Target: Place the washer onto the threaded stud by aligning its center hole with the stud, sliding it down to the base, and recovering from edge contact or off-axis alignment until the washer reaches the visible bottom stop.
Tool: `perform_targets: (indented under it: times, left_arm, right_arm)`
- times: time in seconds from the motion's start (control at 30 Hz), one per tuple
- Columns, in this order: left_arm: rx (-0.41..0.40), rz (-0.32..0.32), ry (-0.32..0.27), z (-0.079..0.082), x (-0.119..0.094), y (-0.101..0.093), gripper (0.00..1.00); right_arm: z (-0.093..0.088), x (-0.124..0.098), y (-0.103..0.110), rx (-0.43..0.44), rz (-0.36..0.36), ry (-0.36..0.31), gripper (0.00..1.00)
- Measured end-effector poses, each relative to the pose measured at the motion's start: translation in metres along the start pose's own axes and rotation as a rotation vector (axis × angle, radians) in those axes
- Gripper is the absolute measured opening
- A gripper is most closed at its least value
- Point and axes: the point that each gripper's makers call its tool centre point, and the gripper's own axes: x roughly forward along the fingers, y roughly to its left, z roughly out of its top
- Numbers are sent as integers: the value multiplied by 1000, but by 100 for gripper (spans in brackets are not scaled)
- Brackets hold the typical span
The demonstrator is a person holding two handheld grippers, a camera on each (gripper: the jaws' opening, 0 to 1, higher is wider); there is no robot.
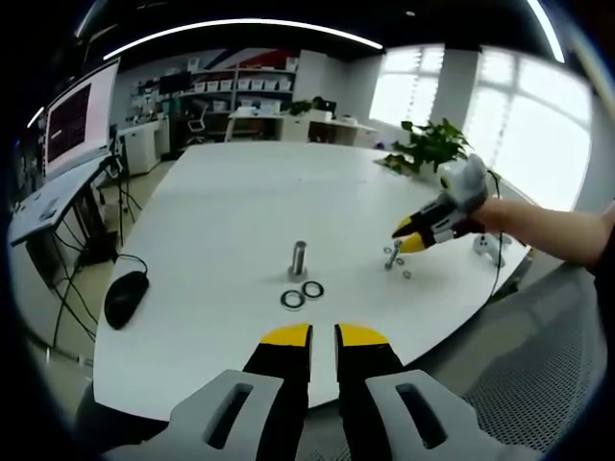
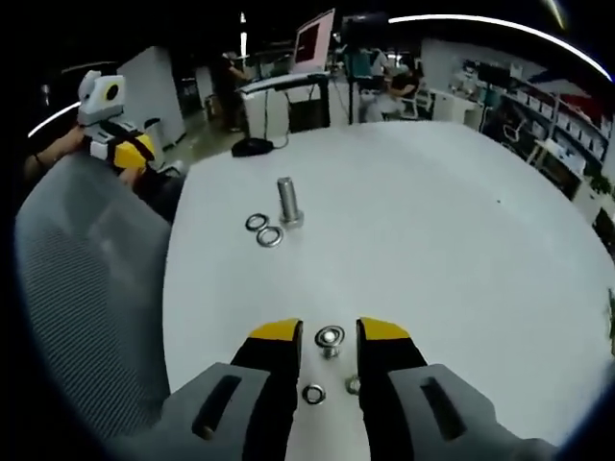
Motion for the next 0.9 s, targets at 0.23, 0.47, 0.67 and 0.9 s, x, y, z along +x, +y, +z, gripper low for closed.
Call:
perform_targets:
  times: [0.23,0.47,0.67,0.9]
  left_arm:
    - [0,0,-2,0,0,0,7]
    - [0,-1,-2,0,0,0,7]
    - [0,-1,-2,0,0,0,7]
    - [0,-1,-3,1,0,0,7]
  right_arm:
    - [-5,3,3,-72,-5,34,20]
    - [-4,3,4,-92,-11,36,18]
    - [-6,3,3,-93,-15,39,16]
    - [-5,3,4,-90,-5,32,15]
